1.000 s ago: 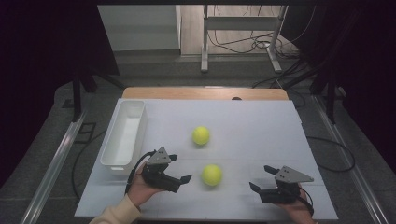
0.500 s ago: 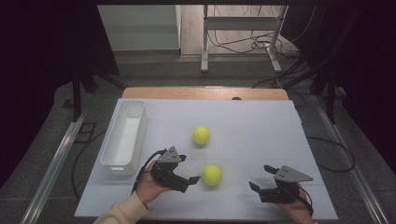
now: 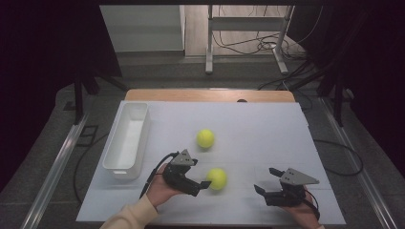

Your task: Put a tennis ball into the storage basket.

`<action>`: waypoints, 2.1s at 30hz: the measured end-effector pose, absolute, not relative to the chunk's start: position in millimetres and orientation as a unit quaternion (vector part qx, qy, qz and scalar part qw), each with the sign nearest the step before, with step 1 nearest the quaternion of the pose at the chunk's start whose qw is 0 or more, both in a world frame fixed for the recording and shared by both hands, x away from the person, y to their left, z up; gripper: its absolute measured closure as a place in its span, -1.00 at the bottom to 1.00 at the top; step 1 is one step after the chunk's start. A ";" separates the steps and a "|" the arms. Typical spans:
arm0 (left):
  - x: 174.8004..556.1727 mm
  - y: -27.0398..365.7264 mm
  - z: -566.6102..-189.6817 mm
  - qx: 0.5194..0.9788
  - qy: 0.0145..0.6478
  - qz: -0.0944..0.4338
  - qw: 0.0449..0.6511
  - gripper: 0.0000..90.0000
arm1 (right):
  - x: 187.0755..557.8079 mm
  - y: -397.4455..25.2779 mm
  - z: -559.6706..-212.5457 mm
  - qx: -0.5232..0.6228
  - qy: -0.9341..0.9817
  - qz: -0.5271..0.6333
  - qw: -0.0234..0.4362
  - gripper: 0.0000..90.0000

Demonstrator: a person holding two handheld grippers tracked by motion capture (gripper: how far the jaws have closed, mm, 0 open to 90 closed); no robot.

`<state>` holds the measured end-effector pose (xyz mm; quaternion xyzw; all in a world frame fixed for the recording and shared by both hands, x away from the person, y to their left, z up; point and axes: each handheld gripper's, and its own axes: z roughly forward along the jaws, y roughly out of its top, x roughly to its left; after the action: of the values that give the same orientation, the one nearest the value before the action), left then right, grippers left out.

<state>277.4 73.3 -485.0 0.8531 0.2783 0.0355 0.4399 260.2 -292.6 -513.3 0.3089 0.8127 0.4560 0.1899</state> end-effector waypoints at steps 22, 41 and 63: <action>286.7 40.5 -489.3 0.869 0.260 0.015 0.422 -0.82 | 260.9 -292.2 -513.6 0.308 0.814 0.454 0.192 -0.67; 296.1 26.3 -502.0 0.875 0.270 0.005 0.402 -0.82 | 261.2 -291.3 -514.4 0.309 0.816 0.451 0.189 -0.67; 298.0 23.6 -506.6 0.884 0.266 0.004 0.385 -0.41 | 261.1 -291.1 -514.3 0.307 0.816 0.451 0.190 -0.67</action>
<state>298.0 23.6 -506.6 0.8839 0.2661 0.0036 0.3845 261.1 -291.1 -514.3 0.3074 0.8160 0.4513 0.1898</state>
